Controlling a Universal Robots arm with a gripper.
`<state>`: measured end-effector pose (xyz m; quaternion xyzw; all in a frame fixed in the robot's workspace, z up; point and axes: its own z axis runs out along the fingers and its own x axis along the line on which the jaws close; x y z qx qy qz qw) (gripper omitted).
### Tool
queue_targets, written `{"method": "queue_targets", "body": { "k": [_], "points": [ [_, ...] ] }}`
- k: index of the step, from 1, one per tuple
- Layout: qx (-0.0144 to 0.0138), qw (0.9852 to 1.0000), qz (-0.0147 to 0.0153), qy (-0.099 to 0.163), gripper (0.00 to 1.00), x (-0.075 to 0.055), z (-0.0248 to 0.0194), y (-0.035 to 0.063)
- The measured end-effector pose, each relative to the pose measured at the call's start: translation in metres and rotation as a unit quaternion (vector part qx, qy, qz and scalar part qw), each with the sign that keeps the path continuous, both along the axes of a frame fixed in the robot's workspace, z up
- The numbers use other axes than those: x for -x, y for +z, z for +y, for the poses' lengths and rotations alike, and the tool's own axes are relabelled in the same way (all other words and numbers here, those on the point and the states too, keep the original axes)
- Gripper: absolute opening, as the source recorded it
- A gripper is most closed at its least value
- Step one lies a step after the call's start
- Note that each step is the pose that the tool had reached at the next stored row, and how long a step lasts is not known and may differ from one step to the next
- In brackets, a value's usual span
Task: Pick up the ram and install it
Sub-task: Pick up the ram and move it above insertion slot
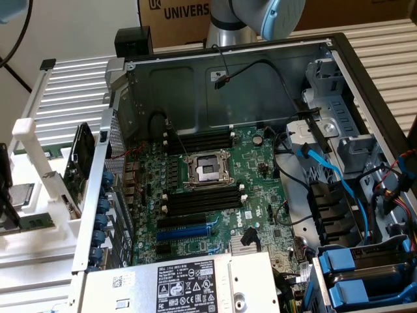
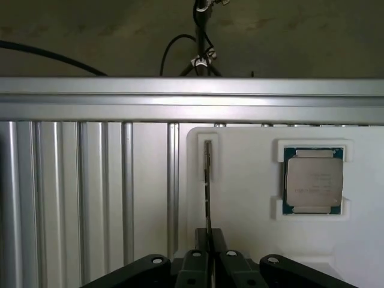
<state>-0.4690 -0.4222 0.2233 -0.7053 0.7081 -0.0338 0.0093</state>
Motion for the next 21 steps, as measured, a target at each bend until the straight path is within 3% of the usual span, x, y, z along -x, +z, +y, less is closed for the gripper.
{"method": "queue_targets", "body": {
  "k": [13,20,21],
  "points": [
    [0.0000,1.0000,-0.0001,0.000,0.13,0.001,0.0005,0.0138],
    [-0.0001,1.0000,0.0000,0.000,0.13,0.002,0.0004,0.0492],
    [-0.0001,1.0000,-0.0001,0.000,0.13,0.002,0.0004,0.0580]
  ]
}}
